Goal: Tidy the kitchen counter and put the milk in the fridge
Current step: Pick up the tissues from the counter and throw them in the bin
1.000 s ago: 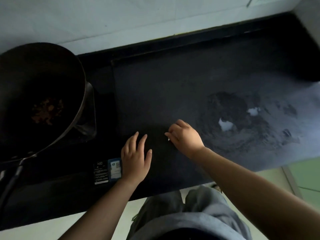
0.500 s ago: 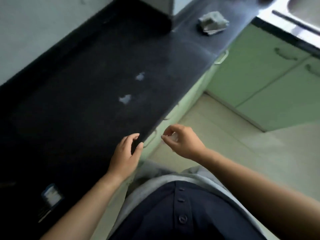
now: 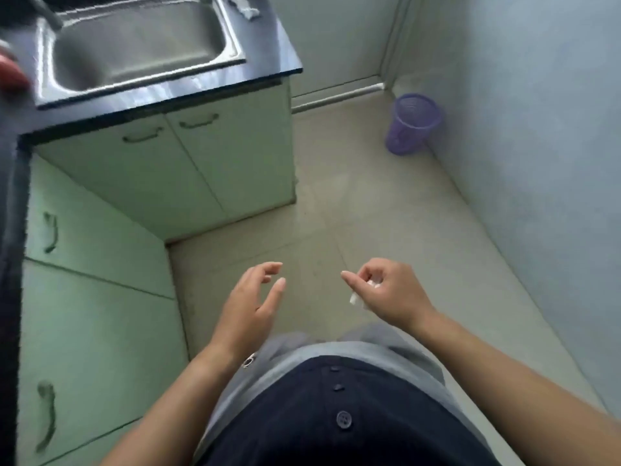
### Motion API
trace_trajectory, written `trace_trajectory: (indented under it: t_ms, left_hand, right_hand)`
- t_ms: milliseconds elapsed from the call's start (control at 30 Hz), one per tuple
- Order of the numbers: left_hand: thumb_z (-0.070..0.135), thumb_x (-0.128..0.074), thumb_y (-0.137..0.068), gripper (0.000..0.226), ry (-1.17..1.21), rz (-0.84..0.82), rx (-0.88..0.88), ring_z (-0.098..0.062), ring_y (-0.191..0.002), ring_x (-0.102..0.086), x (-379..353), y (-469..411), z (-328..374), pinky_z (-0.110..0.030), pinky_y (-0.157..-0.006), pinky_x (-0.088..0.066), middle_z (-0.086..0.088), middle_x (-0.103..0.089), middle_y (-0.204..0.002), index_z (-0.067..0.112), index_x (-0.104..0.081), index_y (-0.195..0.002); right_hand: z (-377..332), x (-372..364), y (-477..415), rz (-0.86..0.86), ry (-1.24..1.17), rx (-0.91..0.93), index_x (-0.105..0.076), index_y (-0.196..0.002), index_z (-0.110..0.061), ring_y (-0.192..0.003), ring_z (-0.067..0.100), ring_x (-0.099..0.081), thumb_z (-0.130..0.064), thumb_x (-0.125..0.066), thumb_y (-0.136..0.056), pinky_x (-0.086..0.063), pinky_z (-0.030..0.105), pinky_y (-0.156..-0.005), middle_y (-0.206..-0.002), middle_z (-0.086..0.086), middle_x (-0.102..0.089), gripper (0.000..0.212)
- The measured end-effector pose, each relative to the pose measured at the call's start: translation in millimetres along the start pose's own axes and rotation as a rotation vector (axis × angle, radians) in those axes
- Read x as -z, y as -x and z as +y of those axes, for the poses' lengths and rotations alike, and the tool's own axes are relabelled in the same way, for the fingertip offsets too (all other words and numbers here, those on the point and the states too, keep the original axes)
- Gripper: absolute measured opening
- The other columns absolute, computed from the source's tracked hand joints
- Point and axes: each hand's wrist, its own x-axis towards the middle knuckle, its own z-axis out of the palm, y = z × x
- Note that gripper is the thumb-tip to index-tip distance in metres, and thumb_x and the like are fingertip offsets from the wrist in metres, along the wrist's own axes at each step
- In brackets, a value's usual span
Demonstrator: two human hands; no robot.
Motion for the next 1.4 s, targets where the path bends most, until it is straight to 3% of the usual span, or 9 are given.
trace_trajectory:
  t_ms: [133, 233, 433, 700, 833, 1000, 1200, 1300, 1400]
  left_hand:
    - [0.030, -0.049, -0.092, 0.029, -0.120, -0.227, -0.187, -0.008, -0.105, -0.054, -46.9, -59.3, 53.0, -0.022, -0.089, -0.038, 0.007, -0.058, -0.115, 0.019, -0.054, -0.119]
    - [0.030, -0.049, -0.092, 0.030, -0.170, -0.372, -0.243, -0.006, -0.106, -0.054, -79.5, -93.7, 78.1, -0.021, -0.086, -0.038, 0.008, -0.058, -0.116, 0.020, -0.053, -0.120]
    - [0.029, -0.049, -0.092, 0.026, -0.202, -0.528, -0.313, -0.007, -0.107, -0.054, -134.0, -185.5, 117.9, -0.021, -0.086, -0.037, 0.009, -0.058, -0.115, 0.022, -0.054, -0.117]
    - [0.032, -0.049, -0.092, 0.030, -0.233, -0.548, -0.433, -0.006, -0.106, -0.053, -178.9, -368.3, 207.9, -0.018, -0.084, -0.035, 0.010, -0.057, -0.116, 0.020, -0.053, -0.119]
    - [0.031, -0.050, -0.092, 0.031, -0.249, -0.529, -0.493, -0.009, -0.105, -0.054, -192.6, -443.0, 252.5, -0.021, -0.082, -0.037, 0.007, -0.058, -0.116, 0.017, -0.053, -0.119]
    - [0.043, -0.045, -0.087, 0.039, -0.228, -0.516, -0.429, -0.007, -0.104, -0.054, -202.1, -503.5, 271.4, -0.021, -0.085, -0.037, 0.010, -0.057, -0.113, 0.020, -0.054, -0.118]
    - [0.032, -0.051, -0.091, 0.030, -0.227, -0.459, -0.307, -0.008, -0.106, -0.053, -227.5, -593.8, 286.9, -0.021, -0.088, -0.037, 0.009, -0.057, -0.116, 0.020, -0.053, -0.118]
    - [0.035, -0.050, -0.091, 0.031, -0.236, -0.411, -0.301, -0.009, -0.105, -0.054, -241.5, -653.9, 314.1, -0.021, -0.087, -0.037, 0.008, -0.058, -0.114, 0.020, -0.054, -0.118]
    - [0.032, -0.050, -0.091, 0.029, -0.197, -0.340, -0.258, -0.009, -0.104, -0.055, -250.0, -713.3, 349.9, -0.025, -0.091, -0.041, 0.008, -0.059, -0.113, 0.019, -0.055, -0.117]
  right_hand:
    - [52.2, 47.8, 13.9, 0.233, -0.154, -0.228, -0.059, -0.055, -0.012, -0.052, 0.000, -0.056, -0.032, -0.069, -0.081, -0.039, 0.010, -0.051, -0.047, -0.017, -0.059, 0.034]
    - [83.0, 67.2, 17.8, 0.377, -0.250, -0.387, -0.060, -0.056, -0.009, -0.051, 0.005, -0.058, -0.031, -0.068, -0.082, -0.046, 0.018, -0.054, -0.051, -0.012, -0.064, 0.035]
    - [122.4, 104.9, -39.8, 0.470, -0.284, -0.524, -0.058, -0.057, -0.011, -0.051, 0.006, -0.059, -0.033, -0.065, -0.083, -0.050, 0.024, -0.059, -0.057, -0.006, -0.069, 0.035]
    - [142.4, 216.7, -215.0, 0.544, -0.258, -0.488, -0.056, -0.058, -0.016, -0.053, 0.010, -0.062, -0.036, -0.065, -0.081, -0.052, 0.032, -0.058, -0.064, -0.001, -0.070, 0.032]
    - [142.8, 265.6, -285.1, 0.590, -0.244, -0.449, -0.057, -0.061, -0.014, -0.049, 0.007, -0.061, -0.034, -0.066, -0.081, -0.050, 0.026, -0.056, -0.065, -0.001, -0.070, 0.029]
    - [155.1, 292.3, -346.0, 0.548, -0.252, -0.441, -0.060, -0.065, -0.005, -0.049, -0.002, -0.056, -0.026, -0.067, -0.083, -0.038, 0.008, -0.051, -0.055, -0.019, -0.062, 0.029]
    - [191.0, 335.4, -451.2, 0.466, -0.226, -0.415, -0.062, -0.065, -0.009, -0.062, -0.001, -0.055, -0.031, -0.067, -0.082, -0.038, 0.009, -0.054, -0.067, -0.005, -0.062, 0.028]
    - [200.4, 377.7, -519.4, 0.439, -0.209, -0.351, -0.062, -0.067, -0.006, -0.059, -0.009, -0.054, -0.028, -0.068, -0.082, -0.038, 0.006, -0.053, -0.070, -0.003, -0.062, 0.027]
    - [212.1, 417.9, -582.5, 0.437, -0.210, -0.311, -0.062, -0.064, -0.010, -0.058, -0.006, -0.054, -0.027, -0.069, -0.081, -0.038, 0.007, -0.052, -0.070, -0.002, -0.062, 0.025]
